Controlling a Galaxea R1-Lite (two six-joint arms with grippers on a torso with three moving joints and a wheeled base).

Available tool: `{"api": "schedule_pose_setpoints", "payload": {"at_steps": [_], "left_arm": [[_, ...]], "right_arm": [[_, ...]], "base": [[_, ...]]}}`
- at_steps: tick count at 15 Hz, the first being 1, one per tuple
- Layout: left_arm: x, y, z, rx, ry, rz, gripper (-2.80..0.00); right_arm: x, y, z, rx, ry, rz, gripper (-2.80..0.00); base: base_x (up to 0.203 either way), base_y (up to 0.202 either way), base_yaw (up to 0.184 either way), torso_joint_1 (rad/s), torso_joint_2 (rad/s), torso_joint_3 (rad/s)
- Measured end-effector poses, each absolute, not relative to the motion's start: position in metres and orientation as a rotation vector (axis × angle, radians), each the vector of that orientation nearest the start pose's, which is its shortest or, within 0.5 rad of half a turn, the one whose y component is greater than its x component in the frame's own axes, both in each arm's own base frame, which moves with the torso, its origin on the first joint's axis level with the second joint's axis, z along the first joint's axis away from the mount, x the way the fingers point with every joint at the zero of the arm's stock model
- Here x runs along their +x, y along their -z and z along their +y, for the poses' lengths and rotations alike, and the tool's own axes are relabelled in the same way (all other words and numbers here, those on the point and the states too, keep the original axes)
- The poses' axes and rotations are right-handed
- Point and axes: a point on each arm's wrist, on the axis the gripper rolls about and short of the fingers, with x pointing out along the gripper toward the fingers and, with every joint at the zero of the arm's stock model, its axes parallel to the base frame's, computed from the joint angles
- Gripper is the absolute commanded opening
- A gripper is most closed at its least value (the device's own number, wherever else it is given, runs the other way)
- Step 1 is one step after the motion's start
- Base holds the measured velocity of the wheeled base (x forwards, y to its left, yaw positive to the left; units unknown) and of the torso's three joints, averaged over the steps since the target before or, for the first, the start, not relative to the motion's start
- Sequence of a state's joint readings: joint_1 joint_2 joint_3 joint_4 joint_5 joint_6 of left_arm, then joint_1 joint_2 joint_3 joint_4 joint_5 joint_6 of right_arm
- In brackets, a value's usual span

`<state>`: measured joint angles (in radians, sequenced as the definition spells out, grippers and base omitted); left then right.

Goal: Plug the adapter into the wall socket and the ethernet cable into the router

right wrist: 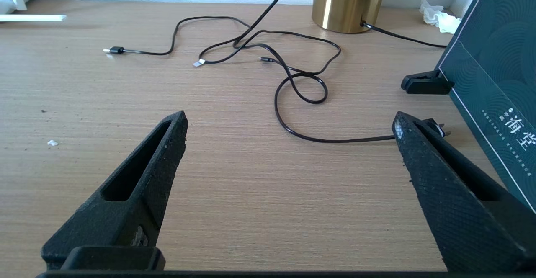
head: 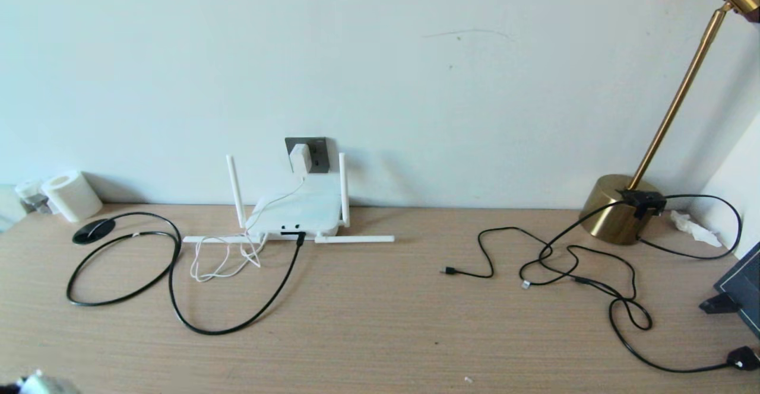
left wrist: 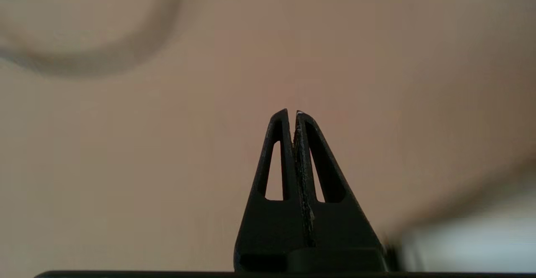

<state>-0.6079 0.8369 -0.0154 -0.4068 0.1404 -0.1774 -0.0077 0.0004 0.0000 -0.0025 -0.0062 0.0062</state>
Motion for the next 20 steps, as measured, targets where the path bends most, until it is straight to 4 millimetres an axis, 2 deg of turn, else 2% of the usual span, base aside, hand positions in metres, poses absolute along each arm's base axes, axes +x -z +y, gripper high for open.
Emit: {"api": "schedule_pose_setpoints", "payload": {"at_steps": [2,4,6,9,11,15,18,20], "left_arm": [[0.043,-0.090,-0.027,0.056,0.417,0.552,-2.80],[0.038,-0.084,-0.017,0.124,0.248,0.631,-2.80],[0.035,-0.085,-0.008,0.147,0.075,0.636,-2.80],[0.026,-0.090,0.002,0.143,-0.122,0.552,-2.80],[0.013,-0.091,0.004,0.164,-0.112,0.447,-2.80],[-0.016,-0.084,0.000,0.237,0.081,0.203,-2.80],[-0.021,-0.084,0.000,0.119,0.022,0.007,-2.80],[-0.022,-0.079,0.000,0.010,0.001,0.001,-2.80]], "right_arm": [[-0.023,-0.076,0.000,0.007,0.014,-0.002,0.00],[-0.023,-0.076,0.000,0.007,0.013,-0.002,0.00],[-0.023,-0.076,0.000,0.007,0.014,-0.002,0.00],[-0.023,-0.076,0.000,0.007,0.013,-0.002,0.00],[-0.023,-0.076,0.000,0.005,0.014,-0.002,0.00],[-0.023,-0.076,0.000,0.007,0.013,-0.002,0.00],[-0.023,-0.076,0.000,0.005,0.013,-0.002,0.00],[-0.023,-0.076,0.000,0.003,0.013,-0.002,0.00]], "base": [[0.000,0.000,0.000,0.000,0.00,0.000],[0.000,0.000,0.000,0.000,0.00,0.000],[0.000,0.000,0.000,0.000,0.00,0.000],[0.000,0.000,0.000,0.000,0.00,0.000],[0.000,0.000,0.000,0.000,0.00,0.000],[0.000,0.000,0.000,0.000,0.00,0.000],[0.000,0.000,0.000,0.000,0.00,0.000],[0.000,0.000,0.000,0.000,0.00,0.000]]}}
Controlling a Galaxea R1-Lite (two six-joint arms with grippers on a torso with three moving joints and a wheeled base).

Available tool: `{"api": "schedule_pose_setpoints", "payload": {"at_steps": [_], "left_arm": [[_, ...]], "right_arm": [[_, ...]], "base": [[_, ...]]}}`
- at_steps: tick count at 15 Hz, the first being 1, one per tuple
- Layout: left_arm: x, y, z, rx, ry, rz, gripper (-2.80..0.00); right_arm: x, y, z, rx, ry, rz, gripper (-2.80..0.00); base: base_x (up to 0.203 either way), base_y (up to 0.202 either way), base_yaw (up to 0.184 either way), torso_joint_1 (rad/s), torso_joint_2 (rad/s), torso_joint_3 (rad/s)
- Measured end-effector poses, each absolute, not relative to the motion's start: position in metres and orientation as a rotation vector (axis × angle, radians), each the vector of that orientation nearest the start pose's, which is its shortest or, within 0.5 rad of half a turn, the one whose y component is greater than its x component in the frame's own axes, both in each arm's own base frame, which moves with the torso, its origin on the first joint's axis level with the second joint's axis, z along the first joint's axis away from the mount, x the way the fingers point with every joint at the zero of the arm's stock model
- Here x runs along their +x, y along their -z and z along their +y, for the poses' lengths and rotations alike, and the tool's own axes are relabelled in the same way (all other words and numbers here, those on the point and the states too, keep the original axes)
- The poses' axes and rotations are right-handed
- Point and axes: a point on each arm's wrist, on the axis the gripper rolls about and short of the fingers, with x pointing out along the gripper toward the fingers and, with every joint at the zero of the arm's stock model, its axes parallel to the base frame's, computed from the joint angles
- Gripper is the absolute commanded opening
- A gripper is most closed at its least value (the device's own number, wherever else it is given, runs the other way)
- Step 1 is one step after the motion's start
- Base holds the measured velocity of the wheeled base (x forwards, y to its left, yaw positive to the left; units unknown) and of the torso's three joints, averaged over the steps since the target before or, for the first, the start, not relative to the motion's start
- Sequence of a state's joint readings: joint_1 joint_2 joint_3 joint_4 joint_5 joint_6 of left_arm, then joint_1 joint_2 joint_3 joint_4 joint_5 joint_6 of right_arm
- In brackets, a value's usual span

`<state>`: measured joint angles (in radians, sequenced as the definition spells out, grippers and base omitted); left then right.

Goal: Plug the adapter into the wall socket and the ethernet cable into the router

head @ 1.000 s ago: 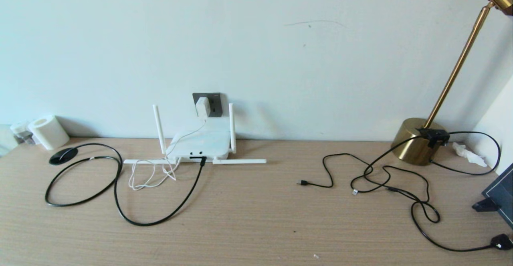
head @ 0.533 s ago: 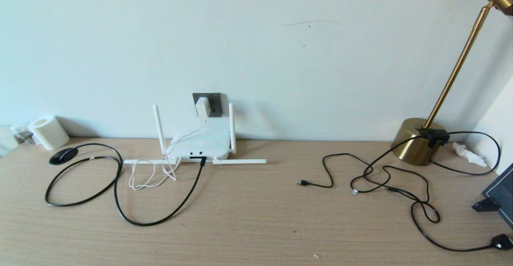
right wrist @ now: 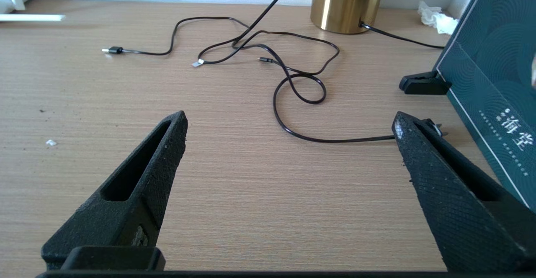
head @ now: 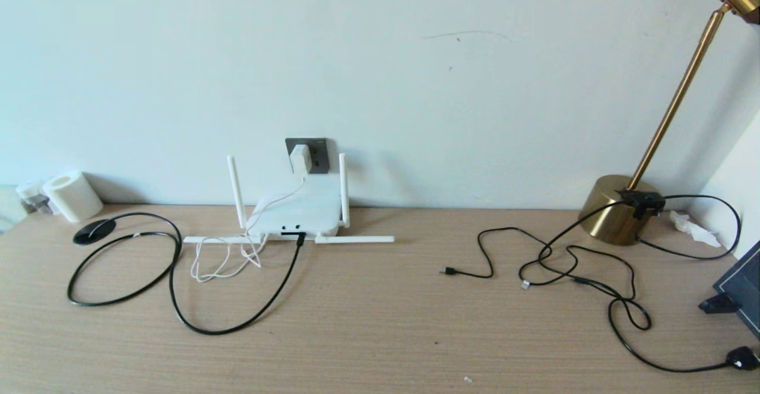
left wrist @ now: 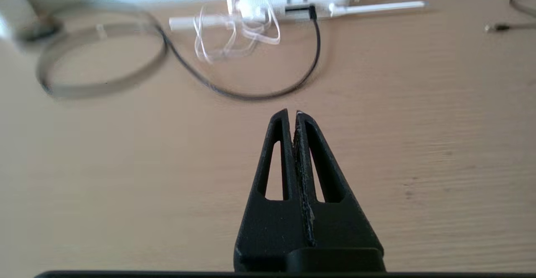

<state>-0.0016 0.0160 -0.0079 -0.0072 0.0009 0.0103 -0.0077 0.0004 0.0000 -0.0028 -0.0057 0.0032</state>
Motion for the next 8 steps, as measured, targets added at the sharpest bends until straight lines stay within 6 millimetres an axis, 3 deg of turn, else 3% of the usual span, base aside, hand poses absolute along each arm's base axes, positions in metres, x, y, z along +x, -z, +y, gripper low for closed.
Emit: {"api": "schedule_pose_setpoints", "payload": {"at_steps": [8], "left_arm": [[-0.0227,-0.0762,0.0001,-0.003,-0.003,-0.006,-2.80]], "right_arm": [[-0.0228,-0.0758,0.0001,0.000,0.013,-0.003,0.00]], "base": [[0.000,0.000,0.000,0.000,0.00,0.000]]}}
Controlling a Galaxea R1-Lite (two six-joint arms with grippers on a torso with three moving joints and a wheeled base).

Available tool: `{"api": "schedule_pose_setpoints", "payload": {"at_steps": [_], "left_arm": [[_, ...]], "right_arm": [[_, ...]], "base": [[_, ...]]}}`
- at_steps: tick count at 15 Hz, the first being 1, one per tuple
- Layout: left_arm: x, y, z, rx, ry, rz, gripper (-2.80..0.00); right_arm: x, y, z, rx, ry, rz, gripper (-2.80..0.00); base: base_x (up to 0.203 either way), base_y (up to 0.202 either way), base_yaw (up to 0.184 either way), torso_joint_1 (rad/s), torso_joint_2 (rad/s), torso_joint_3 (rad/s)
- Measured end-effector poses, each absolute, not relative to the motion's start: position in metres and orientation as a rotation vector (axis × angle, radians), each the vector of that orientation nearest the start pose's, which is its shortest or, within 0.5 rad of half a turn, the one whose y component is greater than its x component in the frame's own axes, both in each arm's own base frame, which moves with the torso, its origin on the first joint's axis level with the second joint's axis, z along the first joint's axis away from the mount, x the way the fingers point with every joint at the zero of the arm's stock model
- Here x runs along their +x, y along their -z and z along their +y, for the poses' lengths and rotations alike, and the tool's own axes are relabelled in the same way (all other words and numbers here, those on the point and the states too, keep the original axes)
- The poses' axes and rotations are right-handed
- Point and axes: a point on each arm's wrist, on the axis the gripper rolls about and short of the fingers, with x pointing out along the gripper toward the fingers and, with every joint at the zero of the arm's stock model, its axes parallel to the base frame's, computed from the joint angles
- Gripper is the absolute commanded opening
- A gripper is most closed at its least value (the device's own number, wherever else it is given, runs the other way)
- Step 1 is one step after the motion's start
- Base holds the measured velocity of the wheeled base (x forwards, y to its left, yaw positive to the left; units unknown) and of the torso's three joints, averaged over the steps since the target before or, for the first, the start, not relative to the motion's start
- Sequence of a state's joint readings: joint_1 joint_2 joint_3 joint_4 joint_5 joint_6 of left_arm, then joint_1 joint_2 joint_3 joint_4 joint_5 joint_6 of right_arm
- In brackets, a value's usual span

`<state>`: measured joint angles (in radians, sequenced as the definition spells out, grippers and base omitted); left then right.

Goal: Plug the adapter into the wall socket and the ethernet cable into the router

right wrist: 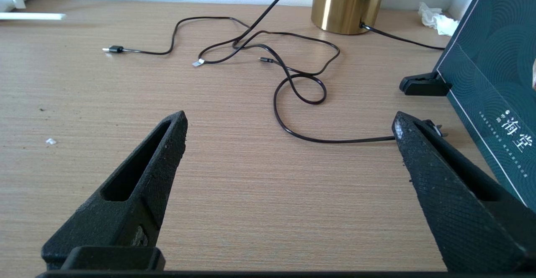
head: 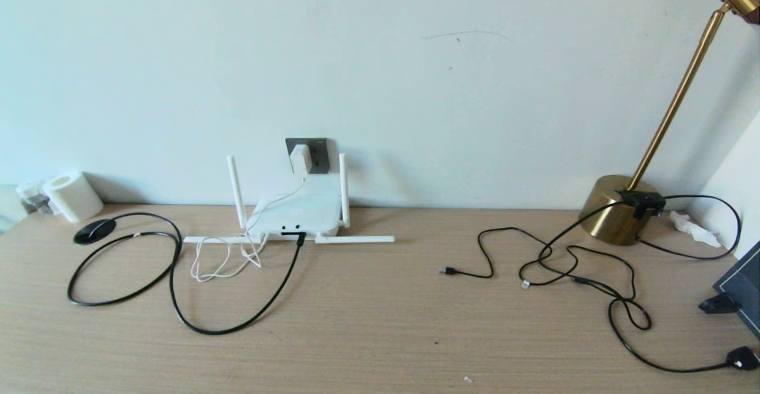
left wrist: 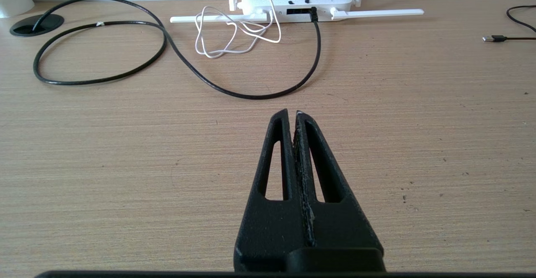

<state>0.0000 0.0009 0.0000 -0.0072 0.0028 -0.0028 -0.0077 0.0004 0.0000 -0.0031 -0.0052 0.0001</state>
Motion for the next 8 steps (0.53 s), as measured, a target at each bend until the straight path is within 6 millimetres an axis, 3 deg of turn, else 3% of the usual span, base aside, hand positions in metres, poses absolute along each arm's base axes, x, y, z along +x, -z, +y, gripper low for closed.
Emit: {"api": "schedule_pose_setpoints", "payload": {"at_steps": [8], "left_arm": [[-0.0228,-0.0762,0.0001,-0.003,-0.003,-0.006,-2.80]], "right_arm": [[-0.0228,-0.0752,0.0001,-0.024,0.009,0.006,0.00]], "base": [[0.000,0.000,0.000,0.000,0.00,0.000]]}}
